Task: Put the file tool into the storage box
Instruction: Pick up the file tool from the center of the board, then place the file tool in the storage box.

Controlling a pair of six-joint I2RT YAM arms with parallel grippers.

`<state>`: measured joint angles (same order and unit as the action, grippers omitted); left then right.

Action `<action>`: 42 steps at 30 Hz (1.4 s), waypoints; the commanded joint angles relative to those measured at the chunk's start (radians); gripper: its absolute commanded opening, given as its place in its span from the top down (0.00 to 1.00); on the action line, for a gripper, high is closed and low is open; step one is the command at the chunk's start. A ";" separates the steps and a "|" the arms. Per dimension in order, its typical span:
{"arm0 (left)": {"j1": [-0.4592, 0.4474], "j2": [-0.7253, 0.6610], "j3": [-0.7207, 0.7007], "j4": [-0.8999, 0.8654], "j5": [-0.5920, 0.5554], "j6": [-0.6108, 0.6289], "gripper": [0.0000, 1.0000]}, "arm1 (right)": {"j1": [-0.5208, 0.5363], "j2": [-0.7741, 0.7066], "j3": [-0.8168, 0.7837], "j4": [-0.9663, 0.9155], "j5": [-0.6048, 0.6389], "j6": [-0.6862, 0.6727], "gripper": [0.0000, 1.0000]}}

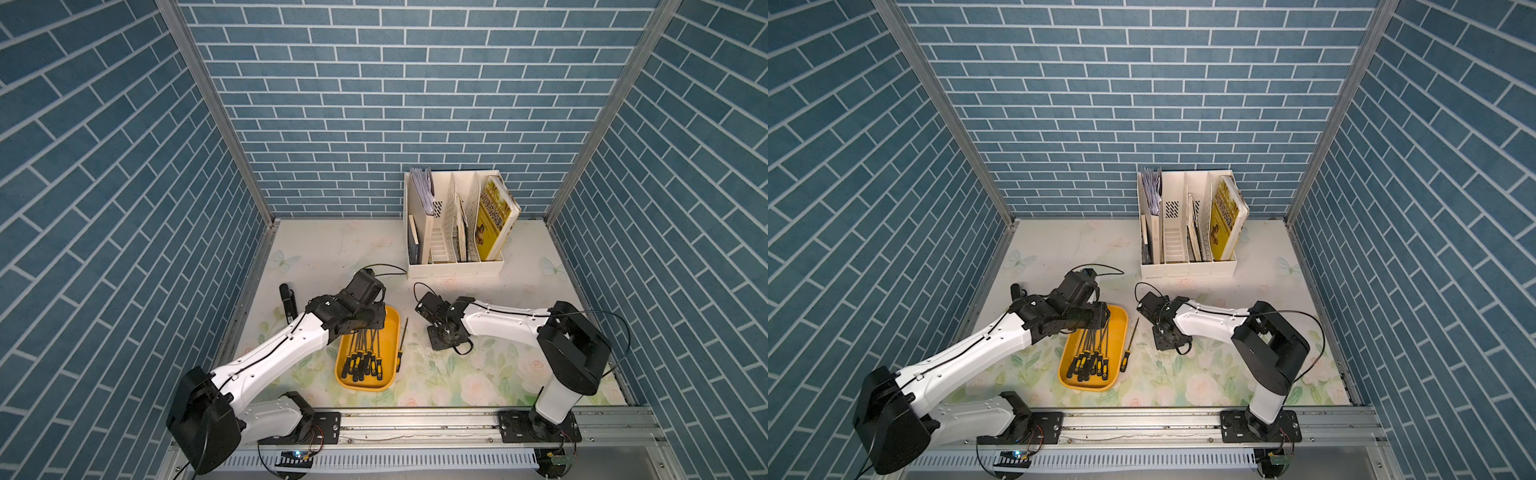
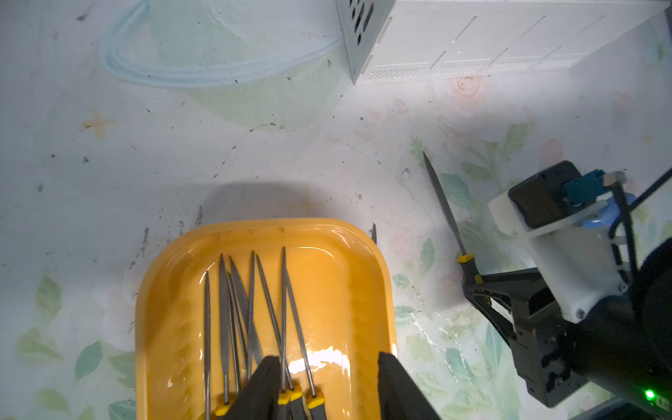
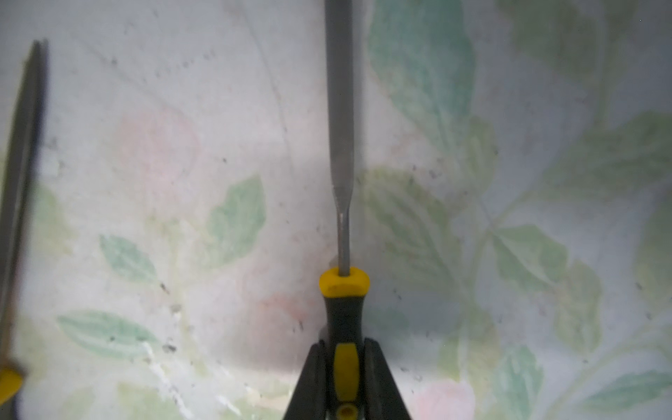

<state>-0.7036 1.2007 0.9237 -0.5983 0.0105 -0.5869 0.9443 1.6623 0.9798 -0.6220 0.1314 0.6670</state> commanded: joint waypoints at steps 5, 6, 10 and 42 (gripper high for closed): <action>-0.022 -0.108 -0.108 0.245 0.194 -0.202 0.41 | 0.042 -0.333 -0.114 0.091 -0.111 -0.080 1.00; -0.030 -0.120 -0.123 0.274 0.193 -0.232 0.40 | 0.058 -0.354 -0.128 0.111 -0.128 -0.072 1.00; -0.063 -0.159 -0.183 0.393 0.182 -0.359 0.36 | 0.132 -0.392 -0.153 0.187 -0.157 -0.022 1.00; -0.037 -0.132 -0.090 0.141 -0.042 -0.263 1.00 | 0.287 -0.286 0.062 0.197 -0.176 0.020 0.38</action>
<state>-0.7654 1.0836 0.7609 -0.3336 -0.0109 -0.9798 1.2583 1.3758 0.9855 -0.3534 -0.0513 0.7387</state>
